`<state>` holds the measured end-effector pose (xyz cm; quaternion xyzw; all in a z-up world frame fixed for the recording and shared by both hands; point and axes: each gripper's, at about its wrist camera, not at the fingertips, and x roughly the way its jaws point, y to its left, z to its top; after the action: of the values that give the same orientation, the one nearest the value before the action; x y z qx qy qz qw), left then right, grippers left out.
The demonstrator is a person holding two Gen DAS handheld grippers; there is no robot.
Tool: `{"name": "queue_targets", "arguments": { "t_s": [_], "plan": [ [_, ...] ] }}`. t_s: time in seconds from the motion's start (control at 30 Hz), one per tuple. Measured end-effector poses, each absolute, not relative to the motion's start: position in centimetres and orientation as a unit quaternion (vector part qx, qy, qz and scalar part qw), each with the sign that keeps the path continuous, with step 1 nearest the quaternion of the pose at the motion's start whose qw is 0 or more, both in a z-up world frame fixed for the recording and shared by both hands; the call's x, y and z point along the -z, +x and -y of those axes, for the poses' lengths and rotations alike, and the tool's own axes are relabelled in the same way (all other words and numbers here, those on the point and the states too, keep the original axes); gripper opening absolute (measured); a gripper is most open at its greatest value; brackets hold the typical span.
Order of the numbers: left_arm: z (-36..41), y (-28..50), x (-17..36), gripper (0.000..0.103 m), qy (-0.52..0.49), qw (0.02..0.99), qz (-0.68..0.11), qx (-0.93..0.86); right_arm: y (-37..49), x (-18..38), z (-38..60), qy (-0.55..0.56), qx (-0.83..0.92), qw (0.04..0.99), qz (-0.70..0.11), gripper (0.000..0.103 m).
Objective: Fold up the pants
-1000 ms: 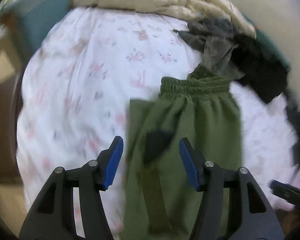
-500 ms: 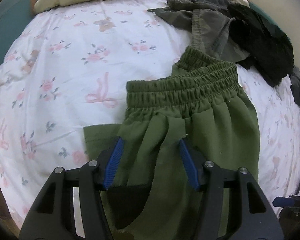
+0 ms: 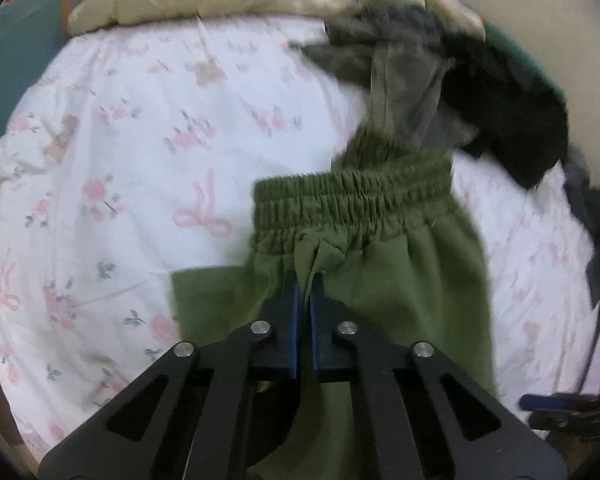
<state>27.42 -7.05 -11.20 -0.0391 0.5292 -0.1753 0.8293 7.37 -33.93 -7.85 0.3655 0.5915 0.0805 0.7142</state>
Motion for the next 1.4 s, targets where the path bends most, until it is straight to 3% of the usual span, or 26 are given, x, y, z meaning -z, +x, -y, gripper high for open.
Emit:
{"name": "queue_targets", "arguments": {
  "t_s": [0.17,0.3,0.37,0.47,0.6,0.77,0.97,1.0,1.07,1.17,1.4],
  "plan": [
    [3.3,27.6,9.1,0.005,-0.051,0.859,-0.492,0.128,7.2,7.7,33.9,0.361,-0.081,0.718,-0.59,0.05],
    [2.0,29.4,14.7,0.01,-0.016,0.806,-0.589,0.055,7.3,7.8,33.5,0.351,-0.085,0.718,-0.595,0.05],
    [1.4,29.2,14.4,0.029,-0.05,0.808,-0.584,0.066,7.1,7.7,33.3,0.344,-0.085,0.72,-0.596,0.05],
    [1.4,28.1,11.1,0.046,-0.058,0.845,-0.526,0.078,7.0,7.1,33.3,0.333,-0.08,0.728,-0.594,0.05],
    [2.7,26.8,7.9,0.046,-0.043,0.868,-0.474,0.144,9.3,5.1,31.9,0.302,-0.126,0.745,-0.582,0.05],
    [5.3,28.3,10.8,0.046,0.0,0.838,-0.524,0.151,17.8,3.5,29.0,0.225,-0.168,0.78,-0.559,0.045],
    [6.4,30.2,14.9,0.046,0.01,0.823,-0.554,0.126,28.4,9.3,26.3,0.205,-0.188,0.758,-0.59,0.044],
    [6.4,30.9,15.7,0.046,0.006,0.819,-0.561,0.122,29.9,10.7,25.5,0.175,-0.176,0.761,-0.6,0.042],
    [6.4,31.8,17.2,0.049,0.019,0.815,-0.57,0.104,32.3,12.9,25.1,0.121,-0.127,0.771,-0.612,0.028],
    [5.6,32.9,18.9,0.051,-0.018,0.799,-0.594,0.093,34.1,15.8,26.2,0.162,-0.099,0.754,-0.629,0.026],
    [4.1,31.0,15.6,0.054,-0.047,0.795,-0.594,0.115,31.3,12.9,28.2,0.217,-0.147,0.73,-0.631,0.033]
  ]
}}
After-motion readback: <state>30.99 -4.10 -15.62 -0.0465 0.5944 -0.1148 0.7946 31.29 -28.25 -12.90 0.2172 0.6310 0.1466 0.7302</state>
